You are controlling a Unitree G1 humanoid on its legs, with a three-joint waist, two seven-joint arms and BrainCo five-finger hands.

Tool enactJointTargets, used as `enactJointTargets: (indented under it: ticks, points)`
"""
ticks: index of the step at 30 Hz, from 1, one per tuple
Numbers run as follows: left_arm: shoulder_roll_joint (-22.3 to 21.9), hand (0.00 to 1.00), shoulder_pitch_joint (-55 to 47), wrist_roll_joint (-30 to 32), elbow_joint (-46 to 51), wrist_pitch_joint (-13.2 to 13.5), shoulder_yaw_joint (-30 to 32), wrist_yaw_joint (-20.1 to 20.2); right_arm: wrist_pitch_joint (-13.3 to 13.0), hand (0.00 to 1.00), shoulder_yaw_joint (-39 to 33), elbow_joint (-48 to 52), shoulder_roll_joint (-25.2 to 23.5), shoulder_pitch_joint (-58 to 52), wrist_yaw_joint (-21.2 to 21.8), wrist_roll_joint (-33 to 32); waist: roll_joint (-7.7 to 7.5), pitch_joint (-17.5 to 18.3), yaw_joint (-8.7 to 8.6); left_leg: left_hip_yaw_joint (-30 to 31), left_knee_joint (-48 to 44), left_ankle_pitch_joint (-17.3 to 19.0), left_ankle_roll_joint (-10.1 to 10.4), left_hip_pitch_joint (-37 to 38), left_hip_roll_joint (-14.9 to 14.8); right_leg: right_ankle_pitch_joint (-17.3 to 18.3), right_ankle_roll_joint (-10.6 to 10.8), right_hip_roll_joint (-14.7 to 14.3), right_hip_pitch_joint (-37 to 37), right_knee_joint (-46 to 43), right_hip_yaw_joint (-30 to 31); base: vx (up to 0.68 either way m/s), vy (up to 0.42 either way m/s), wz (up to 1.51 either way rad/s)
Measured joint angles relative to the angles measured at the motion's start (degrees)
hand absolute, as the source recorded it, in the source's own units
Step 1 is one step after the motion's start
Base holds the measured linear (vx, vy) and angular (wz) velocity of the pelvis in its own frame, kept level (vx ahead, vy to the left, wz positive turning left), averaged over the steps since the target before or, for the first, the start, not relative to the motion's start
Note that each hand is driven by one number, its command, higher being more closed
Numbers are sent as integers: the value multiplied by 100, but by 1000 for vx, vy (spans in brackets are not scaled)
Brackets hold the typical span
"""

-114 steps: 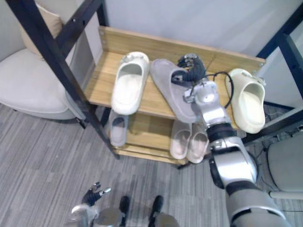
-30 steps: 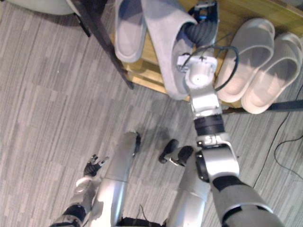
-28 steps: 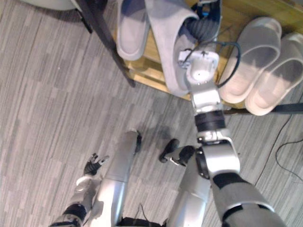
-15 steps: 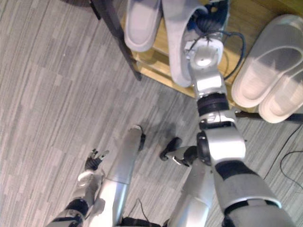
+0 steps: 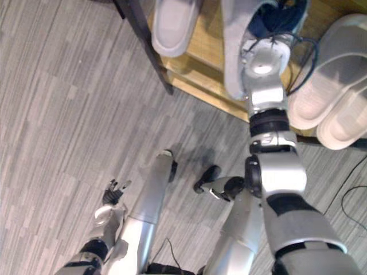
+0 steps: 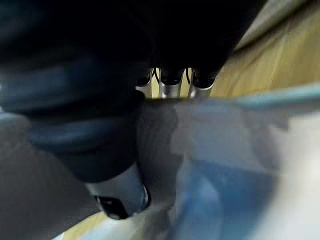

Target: Organize the slippers on the shoe rack

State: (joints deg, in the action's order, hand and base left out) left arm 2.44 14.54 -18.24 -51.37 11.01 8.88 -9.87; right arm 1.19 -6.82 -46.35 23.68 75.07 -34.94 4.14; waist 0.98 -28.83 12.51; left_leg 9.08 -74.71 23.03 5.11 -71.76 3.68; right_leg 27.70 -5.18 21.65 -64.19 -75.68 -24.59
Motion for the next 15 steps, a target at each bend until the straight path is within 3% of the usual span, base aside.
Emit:
enactJointTargets:
  ticks: [9, 15]
  points:
    - [2, 0, 12, -114, -8, 5, 14, 3, -111, 0, 14, 58, 11, -12, 140, -640, -1, 0, -5, -29, 96, -25, 27, 81, -61, -25, -40, -59, 40, 99, 3, -14, 27, -2]
    - [0, 0, 17, -197, -63, 6, 68, 13, -144, 0, 131, 59, -26, -193, 518, -771, -26, 37, -31, -43, 220, -34, 24, 278, -118, -47, -71, -138, 226, 254, -9, -7, 23, -2]
